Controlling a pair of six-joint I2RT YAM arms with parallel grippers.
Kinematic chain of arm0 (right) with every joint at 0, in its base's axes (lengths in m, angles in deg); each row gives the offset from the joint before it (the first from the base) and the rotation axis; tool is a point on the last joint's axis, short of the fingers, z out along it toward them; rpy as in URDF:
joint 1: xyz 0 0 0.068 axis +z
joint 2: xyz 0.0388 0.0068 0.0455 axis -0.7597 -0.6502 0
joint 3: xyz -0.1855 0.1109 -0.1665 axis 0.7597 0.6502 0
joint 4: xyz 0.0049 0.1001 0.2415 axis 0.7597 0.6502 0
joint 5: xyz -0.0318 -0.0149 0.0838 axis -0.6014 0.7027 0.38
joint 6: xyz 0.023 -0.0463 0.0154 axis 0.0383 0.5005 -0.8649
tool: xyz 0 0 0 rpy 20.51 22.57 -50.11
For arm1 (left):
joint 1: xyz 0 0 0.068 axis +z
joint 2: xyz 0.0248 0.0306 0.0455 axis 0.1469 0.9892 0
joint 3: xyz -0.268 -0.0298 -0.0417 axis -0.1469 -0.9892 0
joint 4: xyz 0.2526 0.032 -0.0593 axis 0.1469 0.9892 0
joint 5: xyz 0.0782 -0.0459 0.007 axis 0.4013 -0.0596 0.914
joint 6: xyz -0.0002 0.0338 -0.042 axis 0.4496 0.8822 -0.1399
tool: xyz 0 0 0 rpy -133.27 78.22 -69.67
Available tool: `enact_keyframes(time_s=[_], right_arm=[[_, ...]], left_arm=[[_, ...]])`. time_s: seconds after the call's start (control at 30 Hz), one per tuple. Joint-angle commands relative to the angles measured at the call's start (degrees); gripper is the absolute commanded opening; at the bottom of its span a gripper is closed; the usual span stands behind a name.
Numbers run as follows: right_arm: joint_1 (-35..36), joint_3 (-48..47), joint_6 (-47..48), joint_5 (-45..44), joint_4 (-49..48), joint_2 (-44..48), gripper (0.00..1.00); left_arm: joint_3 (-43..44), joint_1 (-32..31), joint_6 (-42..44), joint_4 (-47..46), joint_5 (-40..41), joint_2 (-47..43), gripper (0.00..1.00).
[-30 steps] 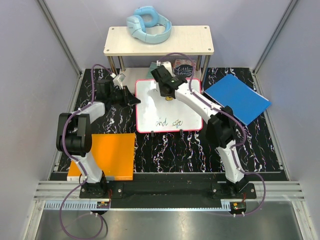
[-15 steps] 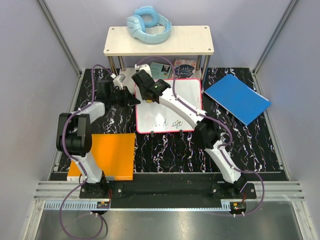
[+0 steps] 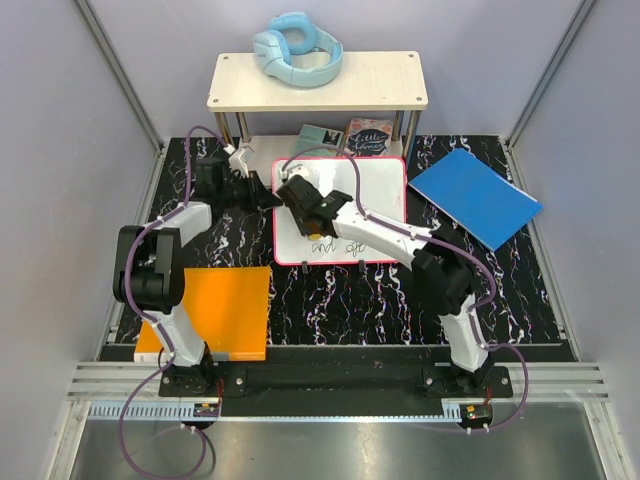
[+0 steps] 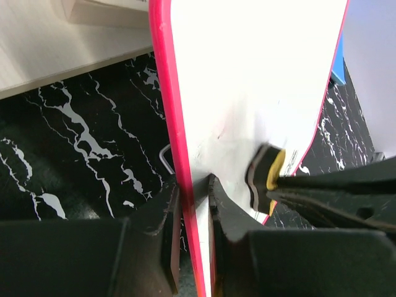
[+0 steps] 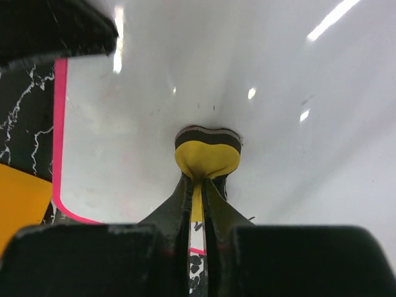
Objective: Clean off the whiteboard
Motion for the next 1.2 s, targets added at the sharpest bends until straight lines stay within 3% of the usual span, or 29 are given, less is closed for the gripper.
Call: enact_keyframes(time_s=[0.0,0.13,0.3,0.5,0.83,1.17], right_arm=[[0.6,10.2,0.0,1.7,-1.7,4.7,0.0],[3.4,18.8,0.7,-1.1,-8.9,7.1,0.0],[7.1,21.5,2.2,-4.1,-14.4,5.2,0.0],[9.1,20.3,1.8,-7.0,-14.9,2.2,0.0],[9.0,24.0,-3.4,-28.2,-14.3,5.6,0.0],[8.6,27.1,-6.1,-29.2,-14.1,9.4,0.0]], left_arm=[[0.8,-2.8,6.7,1.2,4.0,0.2,0.0],[0.9,-2.8,6.7,1.5,3.7,0.5,0.0],[0.9,-3.0,6.8,1.6,3.7,0.8,0.0],[1.2,-3.3,7.1,2.1,3.8,0.9,0.0],[0.9,-3.5,7.2,2.2,4.0,0.5,0.0],[0.5,-3.5,7.3,1.9,3.9,0.1,0.0]])
